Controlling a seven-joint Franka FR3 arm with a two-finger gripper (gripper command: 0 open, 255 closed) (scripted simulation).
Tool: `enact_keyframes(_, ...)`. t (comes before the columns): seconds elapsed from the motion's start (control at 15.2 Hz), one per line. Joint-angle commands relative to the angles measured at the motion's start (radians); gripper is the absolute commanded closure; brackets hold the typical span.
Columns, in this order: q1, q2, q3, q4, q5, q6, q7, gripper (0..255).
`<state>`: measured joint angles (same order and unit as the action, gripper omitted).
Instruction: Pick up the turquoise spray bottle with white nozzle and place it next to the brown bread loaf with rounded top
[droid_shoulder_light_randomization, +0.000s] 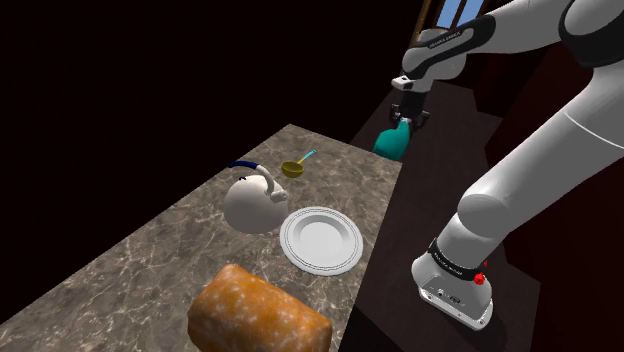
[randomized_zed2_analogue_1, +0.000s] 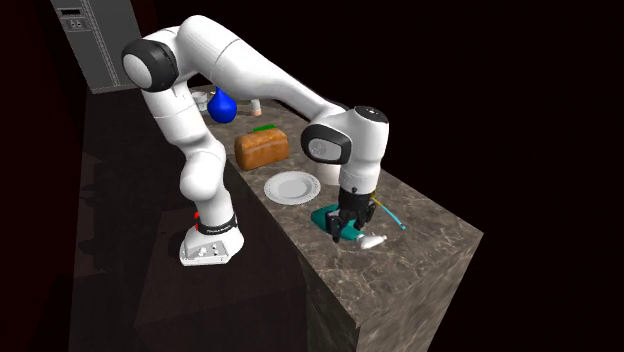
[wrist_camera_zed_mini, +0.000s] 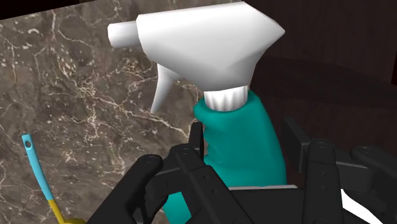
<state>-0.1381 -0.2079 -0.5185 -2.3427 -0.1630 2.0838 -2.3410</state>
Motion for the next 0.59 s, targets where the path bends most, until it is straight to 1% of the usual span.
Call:
enact_keyframes(0.0,0.000,-0.013,0.004,0.017,-0.003,-0.029,0.003,255)
enact_keyframes(0.4,0.000,-0.047,0.016,0.069,-0.010,-0.114,0.010,255)
enact_keyframes(0.53,0.012,-0.091,0.053,0.026,-0.018,-0.117,0.066,255)
